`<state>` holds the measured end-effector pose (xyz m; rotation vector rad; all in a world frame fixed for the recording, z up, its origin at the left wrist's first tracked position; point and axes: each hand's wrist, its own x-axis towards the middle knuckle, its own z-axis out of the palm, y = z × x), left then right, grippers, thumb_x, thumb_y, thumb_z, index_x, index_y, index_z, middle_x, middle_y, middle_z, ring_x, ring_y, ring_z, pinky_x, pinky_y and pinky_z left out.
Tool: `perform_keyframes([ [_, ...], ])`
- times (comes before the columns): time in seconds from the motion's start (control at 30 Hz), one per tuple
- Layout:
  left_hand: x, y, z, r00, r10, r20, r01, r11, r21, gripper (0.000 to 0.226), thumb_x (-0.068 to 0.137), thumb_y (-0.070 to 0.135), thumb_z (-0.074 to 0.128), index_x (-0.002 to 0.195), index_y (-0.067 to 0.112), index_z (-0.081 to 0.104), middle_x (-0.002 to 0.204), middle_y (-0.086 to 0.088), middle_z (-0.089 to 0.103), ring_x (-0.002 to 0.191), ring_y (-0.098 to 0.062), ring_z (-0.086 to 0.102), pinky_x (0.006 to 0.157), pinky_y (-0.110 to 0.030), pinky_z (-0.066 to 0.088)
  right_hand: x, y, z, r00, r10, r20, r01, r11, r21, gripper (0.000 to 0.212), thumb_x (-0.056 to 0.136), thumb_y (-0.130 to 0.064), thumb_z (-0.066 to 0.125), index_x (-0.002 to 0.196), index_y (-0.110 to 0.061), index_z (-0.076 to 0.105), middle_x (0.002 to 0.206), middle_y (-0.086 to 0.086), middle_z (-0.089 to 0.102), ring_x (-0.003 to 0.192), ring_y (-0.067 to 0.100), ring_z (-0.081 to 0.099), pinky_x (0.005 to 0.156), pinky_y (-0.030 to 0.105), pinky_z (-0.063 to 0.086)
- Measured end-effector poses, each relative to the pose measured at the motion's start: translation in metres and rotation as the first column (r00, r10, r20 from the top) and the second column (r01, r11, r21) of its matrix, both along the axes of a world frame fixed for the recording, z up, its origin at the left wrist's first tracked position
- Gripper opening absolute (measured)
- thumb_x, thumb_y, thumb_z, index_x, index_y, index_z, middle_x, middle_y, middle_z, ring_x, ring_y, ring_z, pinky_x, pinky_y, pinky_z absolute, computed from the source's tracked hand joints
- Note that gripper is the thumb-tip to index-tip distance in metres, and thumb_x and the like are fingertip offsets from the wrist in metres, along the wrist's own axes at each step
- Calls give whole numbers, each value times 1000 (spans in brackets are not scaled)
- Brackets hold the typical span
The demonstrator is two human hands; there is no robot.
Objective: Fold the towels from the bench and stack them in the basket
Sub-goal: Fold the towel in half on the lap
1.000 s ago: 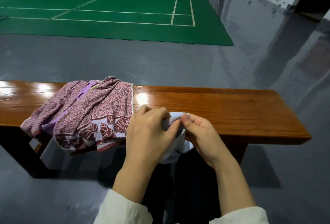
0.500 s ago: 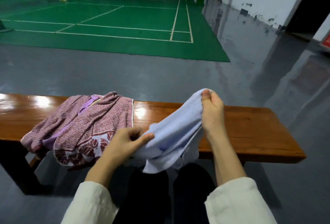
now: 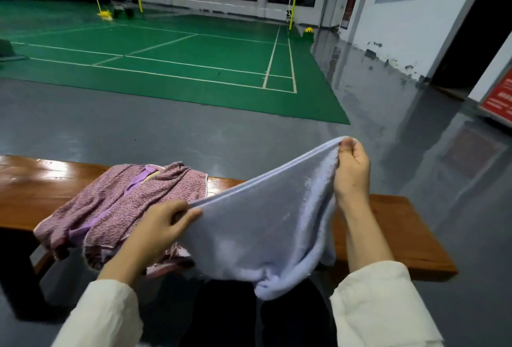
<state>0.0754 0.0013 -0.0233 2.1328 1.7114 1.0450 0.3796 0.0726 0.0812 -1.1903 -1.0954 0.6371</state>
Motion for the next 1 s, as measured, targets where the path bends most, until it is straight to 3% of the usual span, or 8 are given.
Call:
perform_keyframes([
  [0.1, -13, 8, 17, 986, 21, -166, 12, 981, 194, 30, 95, 39, 52, 74, 19, 61, 72, 17, 46, 64, -13, 49, 59, -28, 38, 8, -6, -12, 997, -74, 11, 74, 997, 2, 28, 104, -22, 35, 81, -14, 50, 69, -5, 45, 63, 2, 39, 54, 12, 35],
  [0.23, -19, 11, 42, 960, 56, -274, 26, 958, 287, 40, 90, 40, 48, 78, 8, 70, 86, -6, 65, 79, -23, 59, 66, -31, 49, 16, -11, -18, 992, -123, 31, 122, 992, 26, 22, 103, -20, 38, 90, -10, 53, 72, -9, 47, 66, 0, 40, 58, 9, 34],
  [0.37, -11, 5, 66, 962, 205, -183, -135, 932, 336, 18, 86, 22, 69, 96, 7, 65, 88, -9, 71, 75, -32, 67, 63, -33, 46, 22, -20, -15, 984, -176, 36, 173, 982, 71, 16, 102, -15, 42, 91, -11, 53, 77, -6, 52, 73, 6, 44, 63, 4, 35],
  [0.47, -5, 5, 82, 955, 223, -197, -147, 929, 339, 29, 86, 17, 70, 112, 8, 62, 91, -12, 72, 78, -33, 67, 68, -41, 53, 27, -24, -9, 978, -209, 30, 206, 976, 71, 17, 102, -18, 41, 91, -12, 53, 87, 3, 54, 84, 12, 46, 61, 6, 35],
  [0.57, -1, 6, 100, 948, 189, -254, -80, 919, 386, 11, 82, 7, 73, 92, 3, 72, 86, -13, 73, 75, -32, 69, 70, -39, 53, 28, -30, -3, 975, -220, 21, 218, 973, 76, 18, 102, -20, 41, 91, -13, 54, 85, 1, 53, 83, 13, 46, 64, 21, 32],
  [0.7, 5, 2, 123, 946, 179, -271, -52, 907, 418, 7, 80, 9, 73, 79, 2, 72, 77, -14, 68, 66, -33, 64, 63, -40, 53, 33, -39, 8, 973, -233, 7, 230, 966, 119, 19, 102, -20, 41, 90, -13, 54, 80, 0, 54, 76, 12, 45, 63, 23, 31],
  [0.83, 5, 0, 146, 897, 306, -318, -140, 880, 453, 12, 72, 15, 81, 78, 8, 73, 102, -17, 56, 99, -39, 48, 80, -51, 44, 38, -42, 26, 972, -235, -1, 233, 963, 136, 23, 102, -23, 41, 85, -10, 52, 68, -10, 45, 61, 3, 39, 55, 17, 32],
  [1.0, 8, 5, 157, 953, 262, 149, -296, 907, 300, 7, 84, 7, 65, 86, 11, 60, 83, -5, 61, 77, -18, 53, 64, -16, 43, 37, -34, 40, 973, -230, -35, 232, 964, 131, 28, 102, -23, 41, 76, -16, 48, 65, -11, 40, 58, 5, 37, 54, 12, 33],
])
